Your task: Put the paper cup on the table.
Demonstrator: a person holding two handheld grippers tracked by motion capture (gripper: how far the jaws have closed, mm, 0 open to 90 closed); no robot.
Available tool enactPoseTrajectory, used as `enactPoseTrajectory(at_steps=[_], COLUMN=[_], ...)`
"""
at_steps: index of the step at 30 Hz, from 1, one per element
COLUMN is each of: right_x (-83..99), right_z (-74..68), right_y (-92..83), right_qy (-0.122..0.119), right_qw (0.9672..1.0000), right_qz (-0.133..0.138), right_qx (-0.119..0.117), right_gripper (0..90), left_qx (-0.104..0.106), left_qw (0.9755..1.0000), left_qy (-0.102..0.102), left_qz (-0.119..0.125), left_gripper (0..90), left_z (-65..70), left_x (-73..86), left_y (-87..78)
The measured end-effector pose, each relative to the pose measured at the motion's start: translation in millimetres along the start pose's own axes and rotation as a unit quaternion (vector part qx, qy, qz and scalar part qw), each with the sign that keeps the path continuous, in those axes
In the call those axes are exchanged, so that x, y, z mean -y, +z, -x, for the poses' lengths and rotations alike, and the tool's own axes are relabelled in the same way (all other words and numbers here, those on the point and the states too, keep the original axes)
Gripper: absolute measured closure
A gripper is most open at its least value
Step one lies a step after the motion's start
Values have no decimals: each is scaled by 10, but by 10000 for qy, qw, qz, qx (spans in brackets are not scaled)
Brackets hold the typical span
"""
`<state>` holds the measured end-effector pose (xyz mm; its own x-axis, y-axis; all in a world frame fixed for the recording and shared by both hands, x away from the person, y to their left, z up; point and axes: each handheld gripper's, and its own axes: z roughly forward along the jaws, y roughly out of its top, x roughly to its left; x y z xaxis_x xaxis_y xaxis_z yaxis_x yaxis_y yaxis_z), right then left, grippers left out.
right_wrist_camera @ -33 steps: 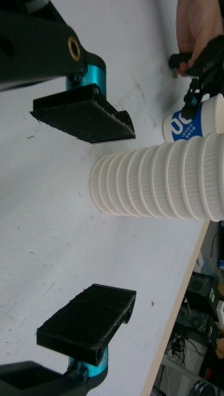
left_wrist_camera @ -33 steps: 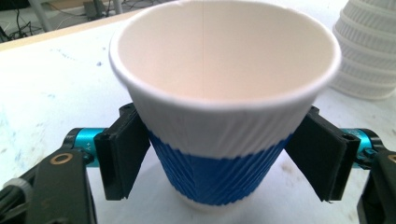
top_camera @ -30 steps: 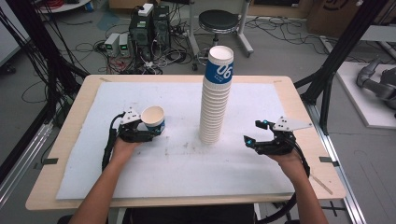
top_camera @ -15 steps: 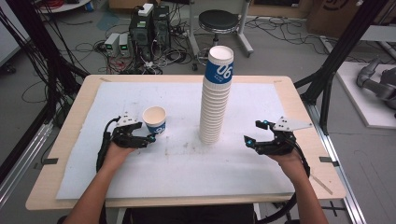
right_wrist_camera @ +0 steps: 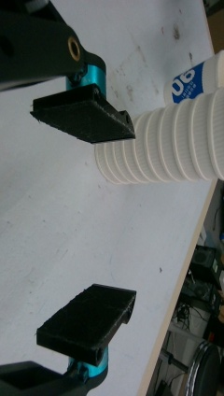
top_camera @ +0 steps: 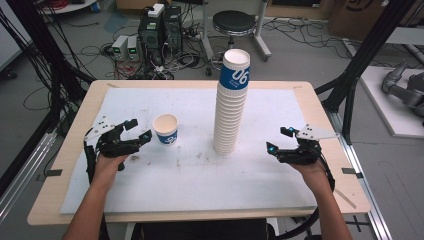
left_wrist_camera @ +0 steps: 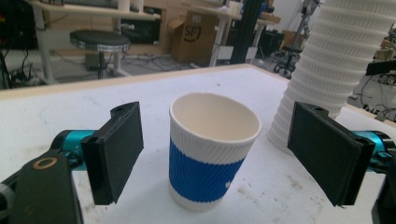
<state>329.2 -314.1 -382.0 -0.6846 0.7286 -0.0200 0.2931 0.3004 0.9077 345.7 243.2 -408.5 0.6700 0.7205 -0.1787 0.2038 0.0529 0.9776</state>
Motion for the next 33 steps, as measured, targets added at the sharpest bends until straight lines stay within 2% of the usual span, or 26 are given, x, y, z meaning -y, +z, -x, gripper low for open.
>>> enactPoseTrajectory(at_steps=[2, 7, 22, 33], right_x=[8, 29, 15, 8], right_z=[24, 71, 42, 50], right_y=[-26, -67, -115, -105], right_qy=[63, 112, 137, 124], right_qw=[10000, 9998, 9994, 9994], right_qz=[46, 92, 146, 192], right_qx=[49, 143, 275, 253], right_gripper=[202, 202, 202, 202], left_qx=[80, 50, 30, -2], left_qw=[9999, 9997, 9997, 9997], left_qy=[4, 85, 242, 238], left_qz=[135, 223, 91, 64], left_gripper=[182, 174, 174, 174], left_z=[3, 24, 68, 62], left_x=[-20, -58, -52, -33], left_y=[-3, -20, -61, -83])
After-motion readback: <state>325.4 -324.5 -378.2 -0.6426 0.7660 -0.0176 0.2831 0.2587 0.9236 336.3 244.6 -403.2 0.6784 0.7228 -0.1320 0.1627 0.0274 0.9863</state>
